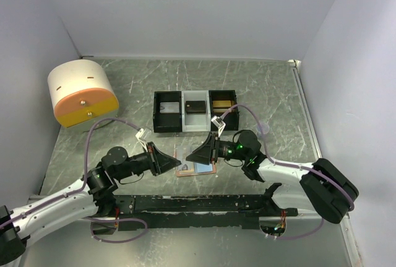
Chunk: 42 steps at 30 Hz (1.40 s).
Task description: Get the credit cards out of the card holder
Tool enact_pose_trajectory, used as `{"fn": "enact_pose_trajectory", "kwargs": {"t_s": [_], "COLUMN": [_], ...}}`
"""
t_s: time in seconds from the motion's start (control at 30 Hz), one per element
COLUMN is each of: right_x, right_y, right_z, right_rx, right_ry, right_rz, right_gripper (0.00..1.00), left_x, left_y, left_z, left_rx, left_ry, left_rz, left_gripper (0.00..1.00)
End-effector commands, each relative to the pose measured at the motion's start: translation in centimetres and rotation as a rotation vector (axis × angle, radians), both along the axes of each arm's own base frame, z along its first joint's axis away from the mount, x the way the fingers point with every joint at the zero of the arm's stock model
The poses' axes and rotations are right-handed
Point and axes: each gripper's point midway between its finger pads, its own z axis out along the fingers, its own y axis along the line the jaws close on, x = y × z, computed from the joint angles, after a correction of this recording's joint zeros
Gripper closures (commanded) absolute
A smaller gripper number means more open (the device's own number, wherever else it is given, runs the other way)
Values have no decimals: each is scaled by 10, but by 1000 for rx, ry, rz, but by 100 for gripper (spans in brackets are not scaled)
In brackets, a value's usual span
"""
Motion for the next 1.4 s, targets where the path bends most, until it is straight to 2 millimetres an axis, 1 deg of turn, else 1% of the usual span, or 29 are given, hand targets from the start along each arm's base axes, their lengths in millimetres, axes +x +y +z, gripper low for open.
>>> {"fn": "enact_pose_trajectory", "kwargs": {"t_s": [0.0,0.17,0.27,0.33,0.4,0.43,0.53,0.6,0.73,0.93,0.97,1.0,1.1,1.13,1.2,1.23,1.3,1.37], "right_x": [-8,-14,-18,-17,-14,-14,-17,-18,-18,-17,-16,-16,-13,-10,-1,4,15,25], "right_y": [-2,-3,-3,-3,-3,-3,-4,-4,-6,-7,-7,-7,-6,-6,-6,-6,-9,-12], "right_z": [16,19,24,27,23,24,29,29,29,29,29,30,29,27,19,16,8,4], "right_rx": [67,82,103,110,80,80,98,98,98,96,95,96,78,60,3,-26,-101,-160], "right_ry": [-53,-58,-65,-72,-68,-72,-79,-79,-80,-84,-84,-85,-88,-90,-92,-99,-109,-125], "right_rz": [36,67,85,74,63,62,73,77,68,51,49,49,35,21,-22,-47,-107,-160], "right_gripper": [67,75,80,81,83,84,89,92,100,100,100,100,100,100,100,100,100,100], "left_x": [1,-1,-1,-1,-2,-2,-1,-1,0,3,3,4,9,13,21,25,33,40], "left_y": [2,3,-1,-4,-6,-7,-7,-7,-4,0,1,1,4,7,16,21,34,47], "left_z": [14,16,11,13,15,15,14,14,14,12,11,12,4,1,-9,-13,-20,-25], "left_rx": [-47,-112,-105,-114,-127,-128,-130,-136,-128,-92,-84,-78,-11,26,108,144,231,314], "left_ry": [-46,-31,-5,-3,-3,-2,0,-1,-1,-9,-7,-8,12,19,38,43,59,62], "left_rz": [-7,-28,-47,-60,-75,-77,-76,-72,-60,-33,-29,-24,10,35,95,129,201,266], "left_gripper": [93,93,93,93,93,93,93,93,93,93,90,83,57,46,29,22,13,4]}}
